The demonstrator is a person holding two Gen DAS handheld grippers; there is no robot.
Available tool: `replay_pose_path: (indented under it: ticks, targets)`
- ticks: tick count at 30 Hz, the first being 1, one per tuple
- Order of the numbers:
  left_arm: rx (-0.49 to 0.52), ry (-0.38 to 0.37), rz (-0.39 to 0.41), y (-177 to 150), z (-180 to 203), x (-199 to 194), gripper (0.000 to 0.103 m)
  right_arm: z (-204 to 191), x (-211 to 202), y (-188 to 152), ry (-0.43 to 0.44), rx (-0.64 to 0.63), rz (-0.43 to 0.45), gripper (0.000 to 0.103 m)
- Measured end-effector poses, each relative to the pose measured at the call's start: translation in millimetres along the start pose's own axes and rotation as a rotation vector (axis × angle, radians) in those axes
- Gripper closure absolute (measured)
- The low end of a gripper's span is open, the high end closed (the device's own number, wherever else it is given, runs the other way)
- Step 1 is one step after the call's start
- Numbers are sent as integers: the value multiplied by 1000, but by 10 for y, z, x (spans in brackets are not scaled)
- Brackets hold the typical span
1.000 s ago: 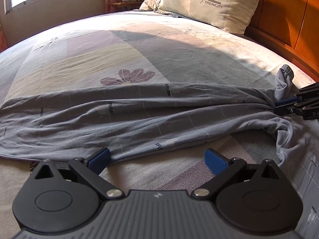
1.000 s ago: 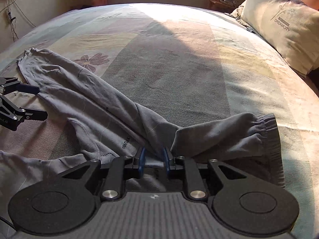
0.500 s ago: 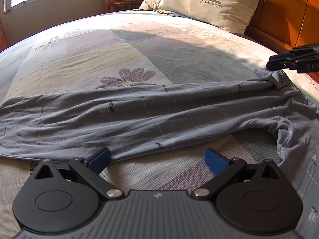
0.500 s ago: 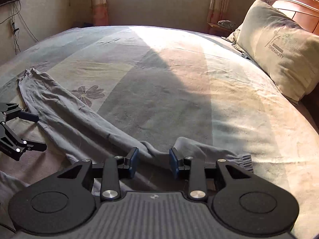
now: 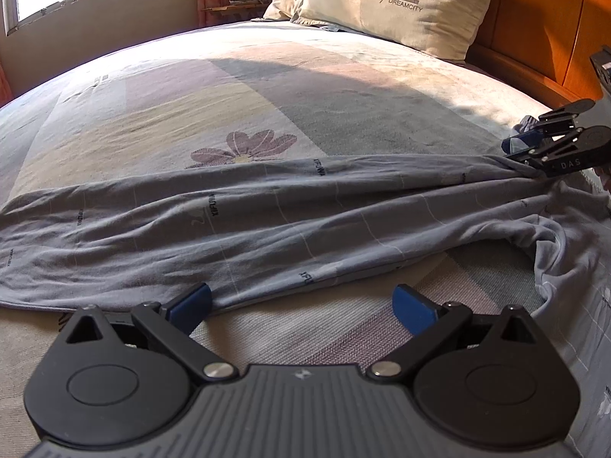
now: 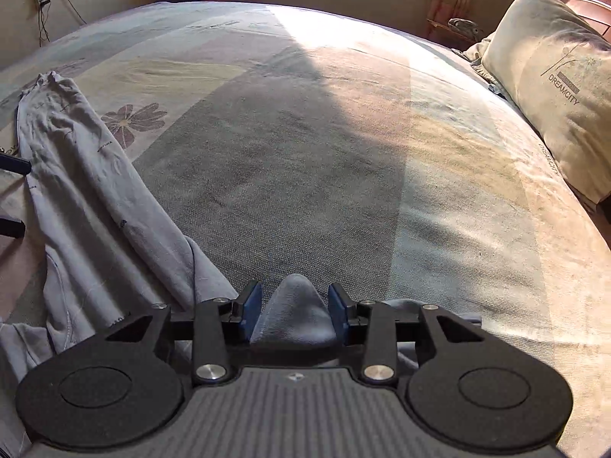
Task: Fold clothes
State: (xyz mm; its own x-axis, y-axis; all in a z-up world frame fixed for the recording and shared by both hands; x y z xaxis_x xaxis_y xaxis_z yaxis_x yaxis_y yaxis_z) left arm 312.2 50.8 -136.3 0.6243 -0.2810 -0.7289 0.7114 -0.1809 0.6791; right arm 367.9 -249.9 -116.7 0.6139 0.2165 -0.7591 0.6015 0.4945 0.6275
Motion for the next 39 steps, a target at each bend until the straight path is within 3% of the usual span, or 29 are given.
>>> replay_pose_path:
  ticks: [7,14,18,25,27,29,34,39]
  targets:
    - [13,0,1,-10,1,1,1,-147,-297,-162,-20,-31,7,59]
    - [14,1,1,-17,2,-2,1,-448,-445,-225,-56,-262,-45,60]
    - [17,1,1,-22,5,-4,1,-630,-473,-253,-96,-393,-67,75]
    - [17,0,0,-24,6,-8,1,-848,-491,-425,-173,-568,-140,80]
    - [17,1,0,-23,8,-7,1,-872,-484,-461,-195,-582,-141,91]
    - [18,0,0,-23,9,-7,1,-873,-491,-450,-210,-579,-134,95]
    - [18,-4,0,-25,-1,0,1,-771,-570,-308,-205,-509,-94,97]
    - [18,-2,0,-25,6,10,1,-475,-470,-34,-270,-457,-49,97]
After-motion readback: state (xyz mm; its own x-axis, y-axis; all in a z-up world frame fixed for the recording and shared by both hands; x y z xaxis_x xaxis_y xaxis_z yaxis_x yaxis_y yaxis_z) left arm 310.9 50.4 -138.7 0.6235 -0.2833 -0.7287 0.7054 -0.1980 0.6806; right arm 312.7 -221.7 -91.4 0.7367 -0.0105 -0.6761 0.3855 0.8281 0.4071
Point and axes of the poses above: each gripper's, at about its wrist camera, not at the fingertips, and x roughly the way its jaws point, z to its right, y to its top, the point moved 5 cm from there along x, roughly the way its jaws point, and after that the axes turned 6 degrees about -x, right-handed, at the moved point
